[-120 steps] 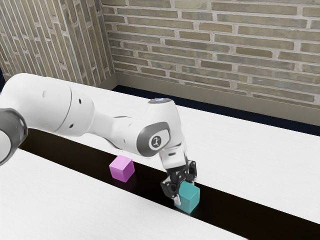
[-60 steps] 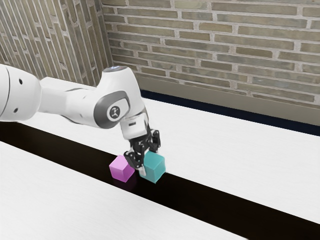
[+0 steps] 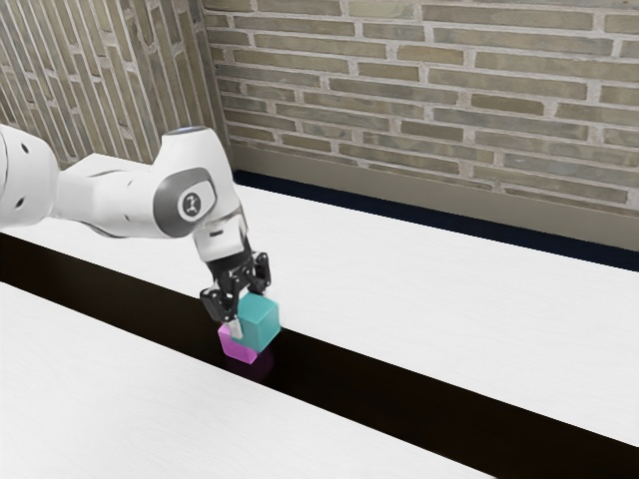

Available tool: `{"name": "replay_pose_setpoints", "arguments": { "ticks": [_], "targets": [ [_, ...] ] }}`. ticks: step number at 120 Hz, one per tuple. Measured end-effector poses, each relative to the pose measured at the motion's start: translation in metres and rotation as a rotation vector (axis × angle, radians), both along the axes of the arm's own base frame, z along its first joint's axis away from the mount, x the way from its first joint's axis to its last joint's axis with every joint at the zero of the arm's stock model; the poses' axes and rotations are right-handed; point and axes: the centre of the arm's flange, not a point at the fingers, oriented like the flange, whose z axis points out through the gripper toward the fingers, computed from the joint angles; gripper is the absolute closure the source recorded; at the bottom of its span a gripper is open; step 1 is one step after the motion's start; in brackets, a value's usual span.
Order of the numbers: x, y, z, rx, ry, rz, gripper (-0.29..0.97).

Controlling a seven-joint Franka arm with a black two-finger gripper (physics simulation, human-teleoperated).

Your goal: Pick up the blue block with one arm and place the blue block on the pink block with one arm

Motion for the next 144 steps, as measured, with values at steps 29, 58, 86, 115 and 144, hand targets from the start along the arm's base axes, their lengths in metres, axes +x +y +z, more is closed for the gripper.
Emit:
{"name": "replay_pose_setpoints", "arguments": {
  "ticks": [29,58,86,115,144],
  "targets": [
    [0.006,0.041,0.002,-0.009,-0.012,0.018,0.34],
    [0.019,0.056,-0.003,-0.026,-0.022,-0.004,0.34],
    [0.027,0.064,-0.003,-0.033,-0.037,-0.028,0.34],
    [0.028,0.071,-0.012,-0.040,-0.029,-0.046,0.34],
    [0.028,0.070,-0.014,-0.048,-0.026,-0.071,0.13]
  ]
}}
